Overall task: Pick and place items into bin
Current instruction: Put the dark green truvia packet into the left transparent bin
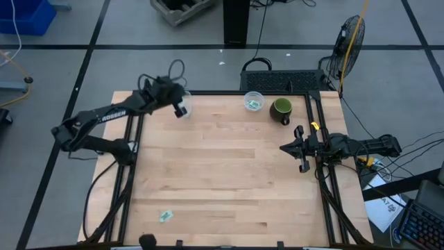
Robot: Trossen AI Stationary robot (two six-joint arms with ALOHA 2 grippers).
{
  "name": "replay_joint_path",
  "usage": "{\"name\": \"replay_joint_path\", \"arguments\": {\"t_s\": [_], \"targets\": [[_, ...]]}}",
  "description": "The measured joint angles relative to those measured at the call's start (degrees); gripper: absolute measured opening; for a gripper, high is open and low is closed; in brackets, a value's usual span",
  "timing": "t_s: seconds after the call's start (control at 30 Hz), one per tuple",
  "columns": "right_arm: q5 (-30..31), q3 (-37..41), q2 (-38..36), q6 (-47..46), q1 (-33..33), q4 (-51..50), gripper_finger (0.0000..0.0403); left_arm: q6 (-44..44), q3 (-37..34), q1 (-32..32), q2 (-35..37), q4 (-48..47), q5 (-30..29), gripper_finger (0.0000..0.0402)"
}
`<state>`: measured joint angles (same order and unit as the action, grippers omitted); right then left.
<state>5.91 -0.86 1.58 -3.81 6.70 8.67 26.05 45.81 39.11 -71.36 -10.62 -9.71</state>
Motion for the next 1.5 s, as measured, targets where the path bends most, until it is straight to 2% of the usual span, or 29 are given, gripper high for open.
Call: {"name": "replay_joint_path", "arguments": {"t_s": [0.13,0.27,0.5,0.77,1.1,1.5], "targets": [[0.0,0.0,0.0,0.0,0.0,0.0,0.0004,-3.6,0.1,5.8,-2.3,3.6,6.2,0.0000],[0.0,0.0,0.0,0.0,0.0,0.0,0.0004,-6.1,0.0,8.0,-5.9,4.7,8.4,0.0000],[0.0,0.0,0.0,0.0,0.0,0.0,0.0004,-5.5,0.0,8.5,-11.9,4.9,7.8,0.0000],[0.0,0.0,0.0,0.0,0.0,0.0,0.0004,-4.5,0.0,8.5,-16.5,4.9,3.9,0.0000],[0.0,0.0,0.0,0.0,0.0,0.0,0.0004,-4.8,0.0,8.5,-23.2,5.2,3.4,0.0004],[0.0,0.0,0.0,0.0,0.0,0.0,0.0004,-8.2,0.0,8.5,-21.7,6.3,0.8,0.0010]]}}
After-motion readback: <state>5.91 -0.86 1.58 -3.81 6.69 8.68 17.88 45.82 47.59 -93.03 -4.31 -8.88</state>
